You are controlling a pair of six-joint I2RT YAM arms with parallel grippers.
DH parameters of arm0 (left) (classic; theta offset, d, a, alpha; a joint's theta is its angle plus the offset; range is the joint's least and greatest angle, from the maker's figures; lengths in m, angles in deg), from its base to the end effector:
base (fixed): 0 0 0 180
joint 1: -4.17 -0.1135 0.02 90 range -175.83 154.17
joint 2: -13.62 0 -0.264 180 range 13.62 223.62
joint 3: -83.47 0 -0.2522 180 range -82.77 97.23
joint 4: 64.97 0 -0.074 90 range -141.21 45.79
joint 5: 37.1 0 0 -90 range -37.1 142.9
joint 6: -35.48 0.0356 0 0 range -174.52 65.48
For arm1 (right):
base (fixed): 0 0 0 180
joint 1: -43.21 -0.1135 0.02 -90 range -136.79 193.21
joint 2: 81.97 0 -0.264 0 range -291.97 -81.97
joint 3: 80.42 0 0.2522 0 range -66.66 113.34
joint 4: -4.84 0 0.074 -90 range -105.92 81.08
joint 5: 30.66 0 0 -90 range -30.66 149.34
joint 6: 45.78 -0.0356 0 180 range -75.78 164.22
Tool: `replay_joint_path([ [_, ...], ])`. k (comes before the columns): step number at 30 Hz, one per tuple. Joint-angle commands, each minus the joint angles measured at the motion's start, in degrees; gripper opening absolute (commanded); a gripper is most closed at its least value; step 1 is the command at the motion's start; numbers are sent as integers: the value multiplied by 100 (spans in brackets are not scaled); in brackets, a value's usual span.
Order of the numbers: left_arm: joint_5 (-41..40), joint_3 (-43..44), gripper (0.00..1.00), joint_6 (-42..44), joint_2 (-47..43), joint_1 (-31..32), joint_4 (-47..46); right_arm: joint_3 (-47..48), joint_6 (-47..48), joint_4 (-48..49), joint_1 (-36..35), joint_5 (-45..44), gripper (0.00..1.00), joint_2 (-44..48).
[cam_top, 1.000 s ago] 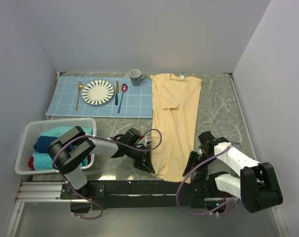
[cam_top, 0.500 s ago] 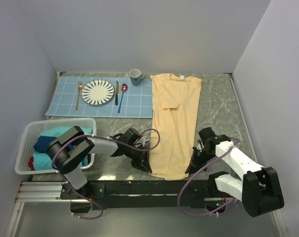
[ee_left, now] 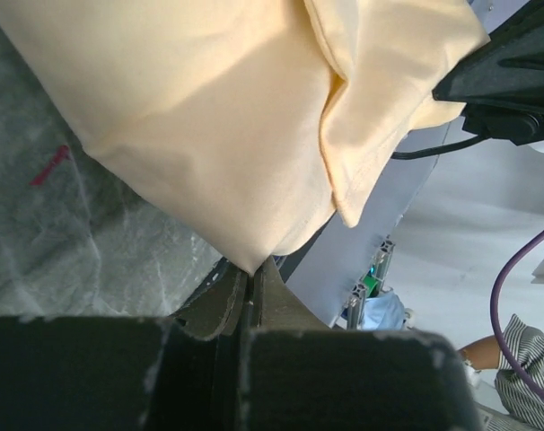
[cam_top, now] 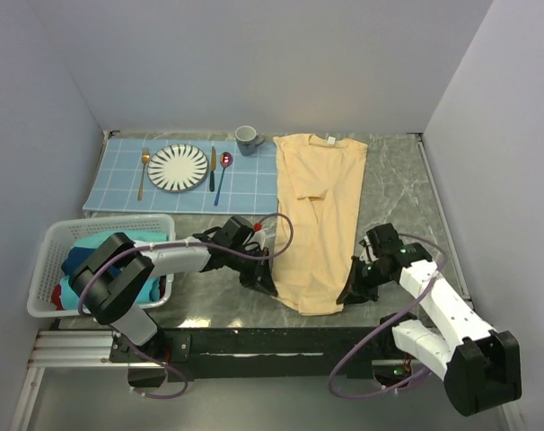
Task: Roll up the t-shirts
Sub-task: Roll the T-shirt to the center of the board.
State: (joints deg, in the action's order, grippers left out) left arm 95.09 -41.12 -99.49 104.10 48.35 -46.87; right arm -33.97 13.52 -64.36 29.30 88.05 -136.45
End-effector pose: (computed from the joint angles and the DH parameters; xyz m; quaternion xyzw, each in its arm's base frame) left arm 0.1904 -0.2184 0.1522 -0.1076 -0.8860 0.4501 0.0297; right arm 0.1314 0.0502 0.1905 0.1133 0.9565 0.2688 0.0062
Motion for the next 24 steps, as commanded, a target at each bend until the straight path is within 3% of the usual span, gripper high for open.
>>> replay_joint_path([
  [1,-36,177,1,278,-206,-85,129,195,64,-116,46,-181,0,95],
  [17,439,660,1,-336,479,-419,-381,18,99,165,600,38,0,-291],
  [24,448,1126,1,-161,910,-507,-56,176,187,332,1021,38,0,-651],
])
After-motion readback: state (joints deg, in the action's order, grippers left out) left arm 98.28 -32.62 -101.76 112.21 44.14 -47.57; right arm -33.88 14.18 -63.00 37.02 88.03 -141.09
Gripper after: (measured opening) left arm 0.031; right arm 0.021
